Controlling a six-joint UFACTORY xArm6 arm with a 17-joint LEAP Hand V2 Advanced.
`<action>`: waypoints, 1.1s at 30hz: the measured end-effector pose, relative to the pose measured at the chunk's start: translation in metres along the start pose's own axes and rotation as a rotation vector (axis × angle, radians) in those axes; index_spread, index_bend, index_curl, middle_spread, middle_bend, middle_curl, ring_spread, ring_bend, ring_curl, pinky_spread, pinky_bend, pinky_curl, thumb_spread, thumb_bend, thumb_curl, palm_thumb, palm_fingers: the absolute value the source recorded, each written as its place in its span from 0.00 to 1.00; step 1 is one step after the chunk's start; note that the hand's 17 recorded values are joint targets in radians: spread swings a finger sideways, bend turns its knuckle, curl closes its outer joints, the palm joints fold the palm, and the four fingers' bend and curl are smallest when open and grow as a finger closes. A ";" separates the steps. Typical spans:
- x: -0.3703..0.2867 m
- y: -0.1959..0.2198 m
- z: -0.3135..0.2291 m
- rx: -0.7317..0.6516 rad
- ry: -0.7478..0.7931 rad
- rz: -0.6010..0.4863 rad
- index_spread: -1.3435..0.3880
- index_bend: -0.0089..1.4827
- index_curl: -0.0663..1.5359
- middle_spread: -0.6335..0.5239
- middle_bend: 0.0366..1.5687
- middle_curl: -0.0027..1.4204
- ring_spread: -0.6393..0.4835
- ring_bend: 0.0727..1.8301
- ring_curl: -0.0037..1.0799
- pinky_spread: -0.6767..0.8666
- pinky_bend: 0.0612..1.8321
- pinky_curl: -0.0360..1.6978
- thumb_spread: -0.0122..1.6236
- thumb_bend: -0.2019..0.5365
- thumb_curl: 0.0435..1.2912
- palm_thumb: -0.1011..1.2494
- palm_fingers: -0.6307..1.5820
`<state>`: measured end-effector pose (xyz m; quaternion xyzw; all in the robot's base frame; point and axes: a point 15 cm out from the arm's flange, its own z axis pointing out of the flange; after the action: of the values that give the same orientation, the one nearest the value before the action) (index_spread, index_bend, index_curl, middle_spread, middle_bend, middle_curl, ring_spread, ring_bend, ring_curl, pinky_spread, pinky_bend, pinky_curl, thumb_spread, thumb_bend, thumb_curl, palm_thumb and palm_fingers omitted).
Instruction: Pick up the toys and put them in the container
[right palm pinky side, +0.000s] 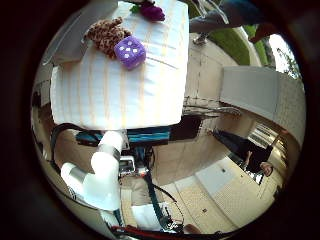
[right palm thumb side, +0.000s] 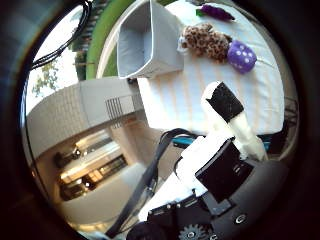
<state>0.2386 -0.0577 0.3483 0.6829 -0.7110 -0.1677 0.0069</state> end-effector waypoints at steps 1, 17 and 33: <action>0.000 0.002 -0.002 0.010 0.003 0.002 0.65 0.14 0.27 0.60 0.08 0.20 0.82 0.09 0.30 0.71 0.14 0.17 0.80 0.25 0.26 0.64 0.40; 0.031 -0.016 -0.047 0.103 0.008 0.110 0.65 0.13 0.26 0.60 0.08 0.21 0.82 0.12 0.31 0.72 0.16 0.17 0.80 0.25 0.26 0.64 0.41; 0.068 -0.091 0.070 0.080 0.062 0.126 0.69 0.10 0.21 0.60 0.09 0.22 0.82 0.16 0.32 0.72 0.22 0.18 0.75 0.23 0.26 0.56 0.37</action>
<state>0.3054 -0.1091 0.2451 0.6415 -0.7581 -0.1169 0.0123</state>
